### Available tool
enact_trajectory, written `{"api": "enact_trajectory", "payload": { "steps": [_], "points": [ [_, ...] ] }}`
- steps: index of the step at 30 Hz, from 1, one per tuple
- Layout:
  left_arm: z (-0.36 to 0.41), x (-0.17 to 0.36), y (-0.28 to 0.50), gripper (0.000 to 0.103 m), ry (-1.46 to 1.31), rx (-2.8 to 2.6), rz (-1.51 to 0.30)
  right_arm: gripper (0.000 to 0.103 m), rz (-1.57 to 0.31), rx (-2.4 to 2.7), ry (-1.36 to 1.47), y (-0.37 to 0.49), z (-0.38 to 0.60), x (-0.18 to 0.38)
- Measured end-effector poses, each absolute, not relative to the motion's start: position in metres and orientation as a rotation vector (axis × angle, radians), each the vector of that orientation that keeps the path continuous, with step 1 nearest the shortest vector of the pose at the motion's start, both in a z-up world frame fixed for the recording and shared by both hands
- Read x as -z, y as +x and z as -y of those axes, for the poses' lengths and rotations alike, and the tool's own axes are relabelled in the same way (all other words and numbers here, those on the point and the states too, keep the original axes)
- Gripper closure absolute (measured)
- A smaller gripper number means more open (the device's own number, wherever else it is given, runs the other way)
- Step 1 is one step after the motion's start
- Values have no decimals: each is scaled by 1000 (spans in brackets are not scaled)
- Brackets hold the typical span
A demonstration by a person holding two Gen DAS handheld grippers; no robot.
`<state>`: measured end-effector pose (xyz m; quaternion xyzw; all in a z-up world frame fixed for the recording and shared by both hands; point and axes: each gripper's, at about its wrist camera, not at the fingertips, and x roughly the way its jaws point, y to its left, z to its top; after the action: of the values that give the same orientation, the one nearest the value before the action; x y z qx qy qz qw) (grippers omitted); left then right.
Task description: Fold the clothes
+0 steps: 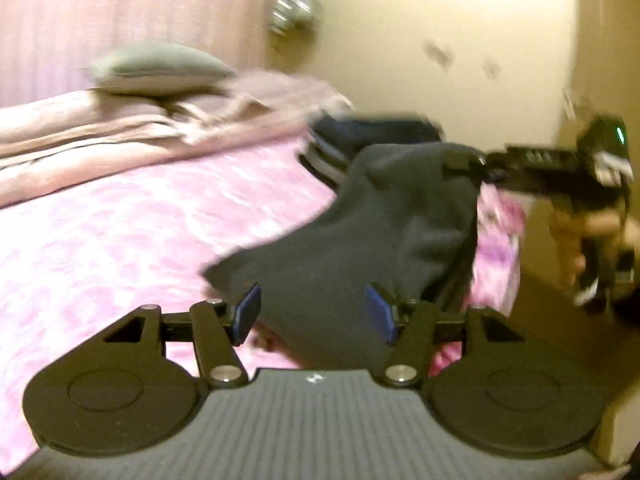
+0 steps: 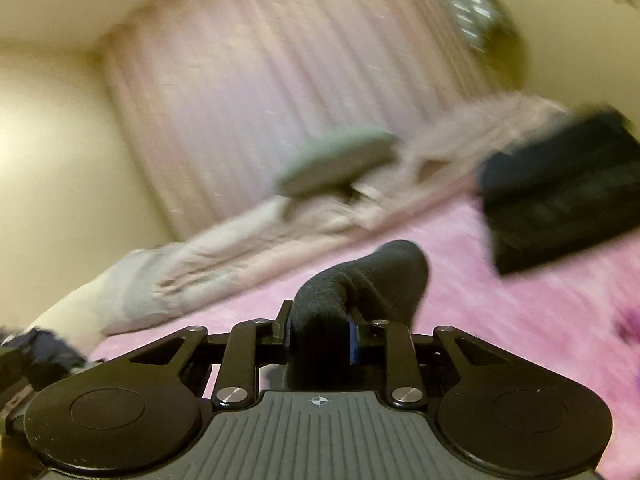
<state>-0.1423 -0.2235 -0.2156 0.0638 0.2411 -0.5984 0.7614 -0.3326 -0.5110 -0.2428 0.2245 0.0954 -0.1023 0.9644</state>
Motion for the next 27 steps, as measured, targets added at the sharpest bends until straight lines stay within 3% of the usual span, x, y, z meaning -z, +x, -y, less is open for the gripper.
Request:
{"api": "enact_trajectory", "payload": {
  "steps": [7, 12, 13, 18, 20, 21, 22, 27],
  "points": [
    [62, 185, -109, 42, -29, 950, -461, 79, -185, -128, 177, -239, 338, 198],
    [-28, 195, -105, 41, -32, 727, -489, 80, -349, -341, -83, -165, 182, 264],
    [-38, 200, -104, 41, -30, 705, -502, 91, -393, -383, -109, -153, 159, 285],
    [-87, 225, -103, 41, -18, 595, -565, 91, -509, -484, -190, -140, 108, 343],
    [-77, 235, -100, 41, 12, 618, -568, 72, -521, -498, -123, -147, 121, 348],
    [-70, 239, -99, 41, 36, 641, -565, 39, -522, -486, -86, -154, 132, 349],
    [-61, 244, -98, 41, 65, 668, -559, 24, -512, -475, -47, -162, 145, 348],
    [-12, 254, -117, 41, 231, 838, -503, 24, -417, -386, 63, -219, 219, 330]
  ]
}}
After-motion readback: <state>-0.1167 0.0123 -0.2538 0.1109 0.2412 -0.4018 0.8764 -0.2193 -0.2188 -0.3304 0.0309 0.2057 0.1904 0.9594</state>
